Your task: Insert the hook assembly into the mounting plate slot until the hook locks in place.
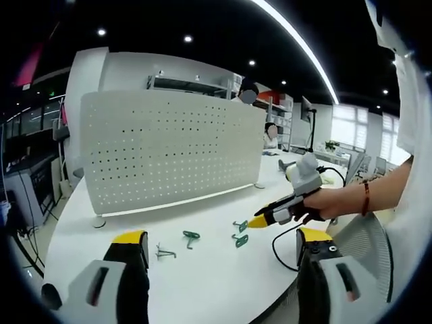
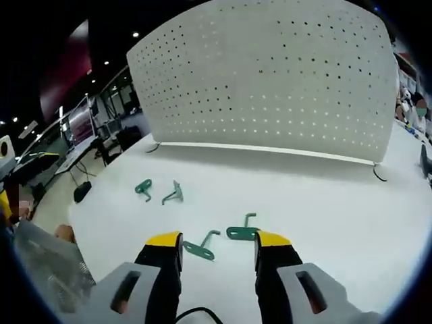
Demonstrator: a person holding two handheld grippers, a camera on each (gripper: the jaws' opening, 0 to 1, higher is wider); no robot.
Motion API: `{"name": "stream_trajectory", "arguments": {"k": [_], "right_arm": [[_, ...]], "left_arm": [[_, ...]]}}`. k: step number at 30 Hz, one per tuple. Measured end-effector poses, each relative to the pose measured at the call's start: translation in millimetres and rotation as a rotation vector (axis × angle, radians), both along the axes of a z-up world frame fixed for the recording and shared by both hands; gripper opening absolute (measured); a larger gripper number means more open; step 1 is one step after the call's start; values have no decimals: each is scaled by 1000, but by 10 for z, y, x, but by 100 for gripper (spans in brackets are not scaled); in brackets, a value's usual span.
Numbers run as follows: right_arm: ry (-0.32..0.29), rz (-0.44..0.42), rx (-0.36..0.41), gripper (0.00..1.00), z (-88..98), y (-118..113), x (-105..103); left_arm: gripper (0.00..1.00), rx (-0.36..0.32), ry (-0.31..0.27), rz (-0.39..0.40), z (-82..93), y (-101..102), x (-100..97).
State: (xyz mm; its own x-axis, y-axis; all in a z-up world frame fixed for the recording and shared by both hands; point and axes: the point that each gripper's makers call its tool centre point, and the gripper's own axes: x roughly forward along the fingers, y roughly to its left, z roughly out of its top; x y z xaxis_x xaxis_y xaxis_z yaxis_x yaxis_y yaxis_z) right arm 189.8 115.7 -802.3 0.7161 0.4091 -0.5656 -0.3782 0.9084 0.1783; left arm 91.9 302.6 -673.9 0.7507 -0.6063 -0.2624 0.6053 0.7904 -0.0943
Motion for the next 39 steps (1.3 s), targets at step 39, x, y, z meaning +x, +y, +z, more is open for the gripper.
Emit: {"name": "stream_trajectory", "arguments": {"k": [39], "right_arm": [[105,-129,5,35,-400,-71,300]], "left_arm": [[90,1,30,30,-93,92,67]]}}
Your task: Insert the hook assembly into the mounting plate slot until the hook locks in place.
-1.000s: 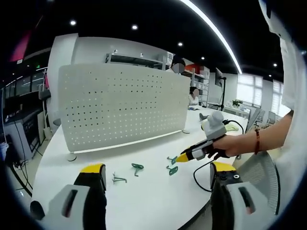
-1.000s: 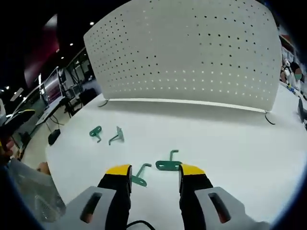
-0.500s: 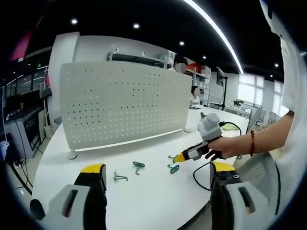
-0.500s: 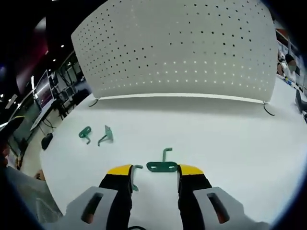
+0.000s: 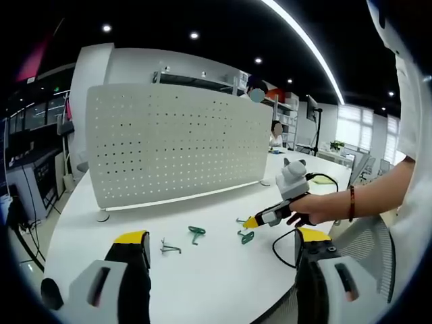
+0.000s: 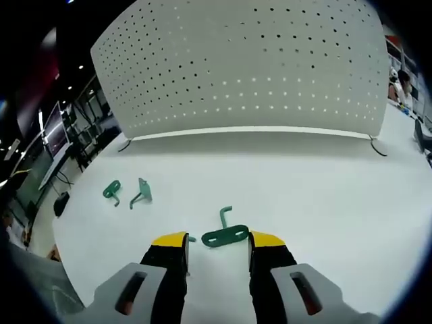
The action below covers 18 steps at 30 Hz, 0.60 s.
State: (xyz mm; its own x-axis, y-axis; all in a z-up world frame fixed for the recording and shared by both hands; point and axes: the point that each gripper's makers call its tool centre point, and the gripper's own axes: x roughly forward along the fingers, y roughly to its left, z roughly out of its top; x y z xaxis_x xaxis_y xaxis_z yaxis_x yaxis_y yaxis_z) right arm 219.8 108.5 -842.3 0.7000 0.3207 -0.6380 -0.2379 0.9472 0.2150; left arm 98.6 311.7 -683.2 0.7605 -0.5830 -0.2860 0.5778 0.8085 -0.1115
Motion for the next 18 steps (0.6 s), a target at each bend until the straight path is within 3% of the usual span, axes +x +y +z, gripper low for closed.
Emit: {"name": "stream_trajectory", "arguments": {"k": [18], "right_arm": [[33,0,-41,27,-77,-107,53]], "left_arm": [[89,-8,6,-3,-9,-13,15]]}}
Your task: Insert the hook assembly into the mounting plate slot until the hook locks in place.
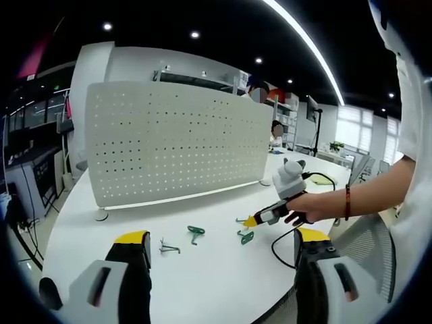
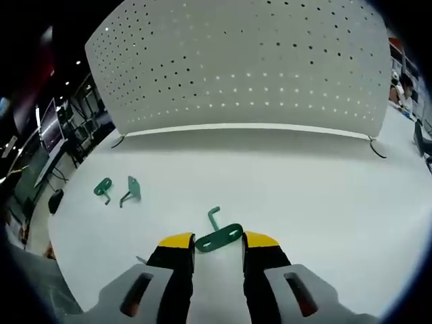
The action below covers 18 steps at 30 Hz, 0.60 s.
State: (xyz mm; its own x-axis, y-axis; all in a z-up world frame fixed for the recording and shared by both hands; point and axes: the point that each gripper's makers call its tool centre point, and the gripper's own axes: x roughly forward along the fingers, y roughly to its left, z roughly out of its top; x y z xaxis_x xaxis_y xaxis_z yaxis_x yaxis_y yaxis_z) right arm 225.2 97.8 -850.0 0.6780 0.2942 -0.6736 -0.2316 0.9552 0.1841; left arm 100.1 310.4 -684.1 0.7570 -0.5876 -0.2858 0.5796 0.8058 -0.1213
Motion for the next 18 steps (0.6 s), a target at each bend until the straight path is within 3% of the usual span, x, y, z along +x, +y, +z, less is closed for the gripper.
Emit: {"name": "stream_trajectory", "arguments": {"k": [9,18], "right_arm": [[20,-4,-11,29,-19,-32,-57],[26,-16,-31,21,-34,-127,-81]], "left_arm": [[89,-7,-3,0,13,-6,-1],[88,-8,-2,-11,16,-35,5]]}}
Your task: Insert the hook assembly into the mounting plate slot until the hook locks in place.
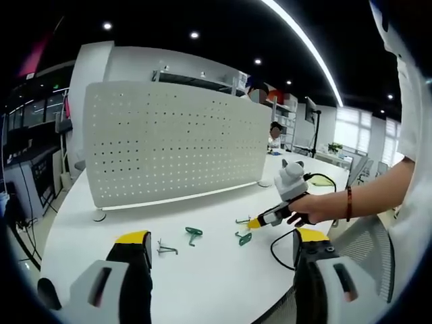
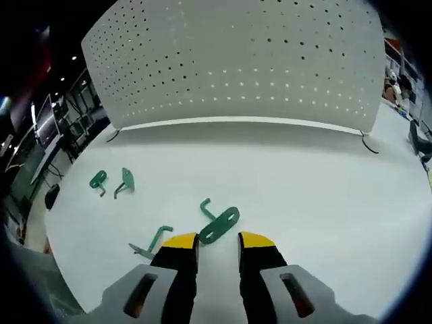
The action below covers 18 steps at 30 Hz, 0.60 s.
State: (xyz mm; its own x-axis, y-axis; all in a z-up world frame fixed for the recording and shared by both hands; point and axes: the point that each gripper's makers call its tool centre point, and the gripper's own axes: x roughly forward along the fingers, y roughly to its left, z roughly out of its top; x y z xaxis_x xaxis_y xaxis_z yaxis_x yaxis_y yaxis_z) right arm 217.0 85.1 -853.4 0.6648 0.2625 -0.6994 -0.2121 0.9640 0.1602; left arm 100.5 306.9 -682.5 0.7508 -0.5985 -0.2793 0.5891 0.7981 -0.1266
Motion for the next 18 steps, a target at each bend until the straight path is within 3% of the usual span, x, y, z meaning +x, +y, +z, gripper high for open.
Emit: {"name": "stream_trajectory", "arguments": {"k": [4,10,18], "right_arm": [[-2,3,32,21,35,67,53],[19,1,18,20,-19,122,118],[33,8,-31,8,-40,58,146]], "left_arm": [[88,-2,-3,2,14,7,10],[88,-2,-9,10,37,36,16],[88,-9,-6,18,23,57,10]]}}
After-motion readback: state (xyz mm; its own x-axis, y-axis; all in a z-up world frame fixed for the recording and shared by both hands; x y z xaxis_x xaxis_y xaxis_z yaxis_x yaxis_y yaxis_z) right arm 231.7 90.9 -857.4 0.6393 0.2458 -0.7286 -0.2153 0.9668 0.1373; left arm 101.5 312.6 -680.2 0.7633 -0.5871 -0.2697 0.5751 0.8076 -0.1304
